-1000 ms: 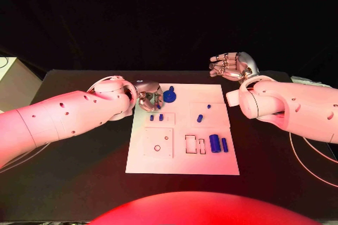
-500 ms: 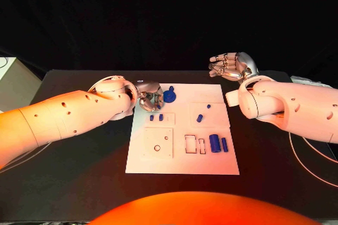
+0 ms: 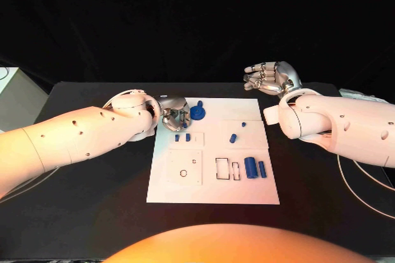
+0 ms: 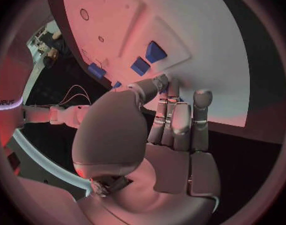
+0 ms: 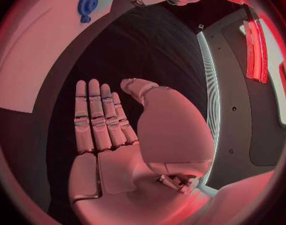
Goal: Assemble the parts on the task board
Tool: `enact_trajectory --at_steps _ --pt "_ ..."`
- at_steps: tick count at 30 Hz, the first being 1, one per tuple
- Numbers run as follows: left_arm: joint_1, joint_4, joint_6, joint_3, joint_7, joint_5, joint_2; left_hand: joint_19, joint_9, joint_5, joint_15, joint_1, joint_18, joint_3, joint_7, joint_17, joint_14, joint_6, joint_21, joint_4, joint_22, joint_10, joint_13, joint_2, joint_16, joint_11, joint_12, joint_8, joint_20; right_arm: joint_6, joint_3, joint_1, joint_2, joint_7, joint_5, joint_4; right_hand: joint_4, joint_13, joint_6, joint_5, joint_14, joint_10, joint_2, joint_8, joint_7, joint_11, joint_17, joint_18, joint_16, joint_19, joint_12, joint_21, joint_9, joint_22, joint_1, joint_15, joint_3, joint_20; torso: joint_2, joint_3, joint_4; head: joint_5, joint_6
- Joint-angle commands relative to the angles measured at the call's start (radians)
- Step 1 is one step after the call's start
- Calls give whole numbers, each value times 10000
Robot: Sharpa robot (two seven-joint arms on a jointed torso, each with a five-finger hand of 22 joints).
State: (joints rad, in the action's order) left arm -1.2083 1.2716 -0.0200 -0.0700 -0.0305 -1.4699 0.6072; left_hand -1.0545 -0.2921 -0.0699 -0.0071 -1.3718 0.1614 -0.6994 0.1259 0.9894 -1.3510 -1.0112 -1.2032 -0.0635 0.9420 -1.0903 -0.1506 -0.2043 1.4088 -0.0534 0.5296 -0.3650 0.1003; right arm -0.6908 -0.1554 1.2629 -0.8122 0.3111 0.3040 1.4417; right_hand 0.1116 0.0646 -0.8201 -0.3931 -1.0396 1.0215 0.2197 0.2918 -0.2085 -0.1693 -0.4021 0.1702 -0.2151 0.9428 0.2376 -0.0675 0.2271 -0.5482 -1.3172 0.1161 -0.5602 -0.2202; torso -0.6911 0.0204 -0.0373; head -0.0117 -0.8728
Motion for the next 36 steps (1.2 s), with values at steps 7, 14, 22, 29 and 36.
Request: enact_trajectory --at_steps 7,14,22,29,36 --pt "99 80 68 -60 87 -72 46 18 -10 -31 -5 14 -81 74 16 -40 -27 -29 30 -16 -75 166 -78 86 46 -29 114 86 -32 135 2 -19 1 120 9 4 -71 -12 -44 -31 -2 -49 -21 -44 -272 -14 27 106 70 -14 -60 27 -18 35 86 60 11 -93 -5 4 -4 13 2" --pt "103 88 -88 -59 75 -42 65 37 146 -37 52 22 -84 56 131 -62 13 532 35 -75 -73 426 -286 60 80 -88 357 547 -1 124 2 -26 0 121 9 -3 -81 -13 -34 -34 3 -58 -15 -53 -277 -18 37 105 88 -18 -66 29 -22 57 98 65 13 -97 -7 4 1 17 2" --pt "105 98 -204 -58 54 -32 88 39 259 -40 40 38 -81 22 131 -77 27 858 32 -93 -68 521 -403 32 100 -68 500 823 -1 124 2 -31 -3 119 8 -14 -85 -13 -30 -34 6 -62 -13 -57 -280 -20 42 104 97 -21 -69 30 -24 68 103 68 14 -99 -7 6 1 3 2" --pt "107 122 -281 -57 41 -26 105 19 275 -38 33 43 -87 20 117 -49 15 894 17 -94 -44 508 -429 28 113 -54 539 856 -3 124 2 -37 -2 112 8 -28 -90 -13 -28 -34 10 -65 -13 -61 -281 -22 48 103 108 -25 -71 31 -26 81 109 71 14 -101 -3 5 3 10 2" --pt "110 144 -374 -52 5 -24 136 0 295 -39 16 37 -90 15 99 -5 -6 936 3 -105 -22 485 -467 19 133 -32 599 897 -10 138 2 -46 -5 97 8 -37 -90 -13 -28 -34 10 -65 -13 -61 -281 -22 48 103 108 -25 -71 31 -26 81 109 71 14 -101 -5 7 -2 8 2"
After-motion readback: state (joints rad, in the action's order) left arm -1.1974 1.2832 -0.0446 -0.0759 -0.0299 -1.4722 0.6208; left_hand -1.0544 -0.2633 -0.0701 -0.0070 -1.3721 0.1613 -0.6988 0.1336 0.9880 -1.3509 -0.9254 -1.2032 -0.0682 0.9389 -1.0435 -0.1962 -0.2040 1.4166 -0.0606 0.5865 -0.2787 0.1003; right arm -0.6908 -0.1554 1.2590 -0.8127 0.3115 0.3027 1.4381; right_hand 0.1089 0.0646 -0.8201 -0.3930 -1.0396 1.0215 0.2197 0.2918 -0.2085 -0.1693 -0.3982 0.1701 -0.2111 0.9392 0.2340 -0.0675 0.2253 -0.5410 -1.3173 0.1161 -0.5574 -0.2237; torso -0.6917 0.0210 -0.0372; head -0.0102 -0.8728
